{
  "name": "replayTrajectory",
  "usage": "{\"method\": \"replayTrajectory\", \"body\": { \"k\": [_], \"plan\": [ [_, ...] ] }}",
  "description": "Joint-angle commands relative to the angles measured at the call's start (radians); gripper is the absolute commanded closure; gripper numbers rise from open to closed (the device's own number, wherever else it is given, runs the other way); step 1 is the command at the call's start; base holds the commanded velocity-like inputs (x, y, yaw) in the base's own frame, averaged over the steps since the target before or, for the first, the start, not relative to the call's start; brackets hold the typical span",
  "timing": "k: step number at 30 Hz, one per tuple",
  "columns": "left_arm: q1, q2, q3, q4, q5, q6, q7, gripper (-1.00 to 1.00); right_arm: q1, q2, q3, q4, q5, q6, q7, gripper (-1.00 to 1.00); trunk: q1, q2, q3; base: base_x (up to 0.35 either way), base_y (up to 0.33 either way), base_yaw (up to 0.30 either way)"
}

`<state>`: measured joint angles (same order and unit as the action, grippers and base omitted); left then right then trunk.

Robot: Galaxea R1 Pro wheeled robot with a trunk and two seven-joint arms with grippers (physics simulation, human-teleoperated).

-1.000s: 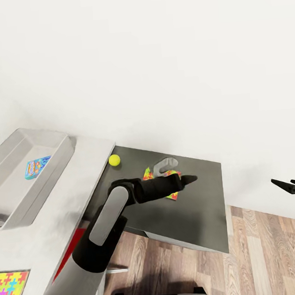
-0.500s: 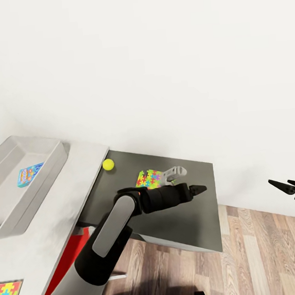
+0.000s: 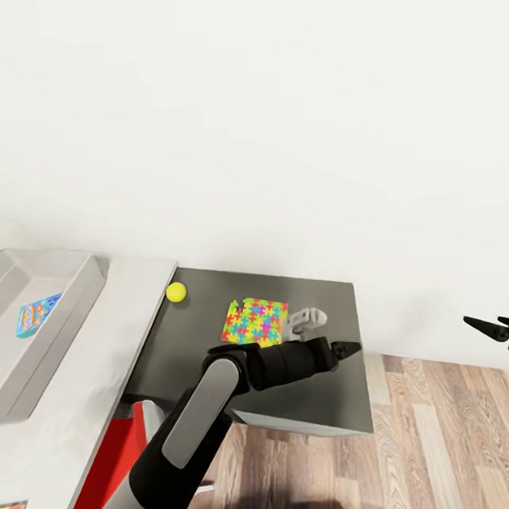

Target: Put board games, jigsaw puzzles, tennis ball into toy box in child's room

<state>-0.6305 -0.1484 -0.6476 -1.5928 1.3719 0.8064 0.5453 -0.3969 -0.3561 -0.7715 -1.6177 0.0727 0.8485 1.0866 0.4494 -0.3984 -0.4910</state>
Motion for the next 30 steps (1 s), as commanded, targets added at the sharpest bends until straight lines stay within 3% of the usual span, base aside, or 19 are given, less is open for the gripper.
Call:
{"method": "replayTrajectory", "body": {
  "k": [1,9,16,18,23,30],
  "plan": [
    [0.007,0.0,0.0,-0.001,0.01,0.0,0.01,-1.0,0.0,0.0,-0.001,-0.001,0.009,0.006,0.009,-1.0,0.001,-0.002,0.0,0.0,0.0,-0.121],
    [0.094,0.005,-0.002,0.003,-0.009,-0.004,0.009,-1.0,0.005,0.006,0.0,-0.001,0.014,0.0,0.007,-1.0,0.001,-0.002,0.013,0.0,0.0,-0.124],
    [0.185,0.005,-0.012,0.008,-0.146,-0.031,-0.002,-1.0,0.007,0.001,-0.001,-0.001,0.022,-0.011,0.007,-1.0,0.001,-0.002,0.024,0.0,0.0,-0.136],
    [0.195,0.005,-0.025,0.009,-0.164,-0.053,-0.003,-1.0,0.007,0.002,-0.001,-0.001,0.024,-0.013,0.01,-1.0,0.001,-0.002,0.027,0.0,0.0,-0.146],
    [0.209,0.004,-0.052,0.011,-0.189,-0.089,-0.005,-1.0,0.007,0.002,-0.001,-0.001,0.027,-0.015,0.013,-1.0,0.001,-0.002,0.035,0.0,0.0,-0.148],
    [0.212,0.004,-0.06,0.012,-0.195,-0.099,-0.005,-1.0,0.007,0.002,0.0,-0.001,0.028,-0.016,0.014,-1.0,0.001,-0.002,0.047,0.0,0.0,-0.149]
  ]
}}
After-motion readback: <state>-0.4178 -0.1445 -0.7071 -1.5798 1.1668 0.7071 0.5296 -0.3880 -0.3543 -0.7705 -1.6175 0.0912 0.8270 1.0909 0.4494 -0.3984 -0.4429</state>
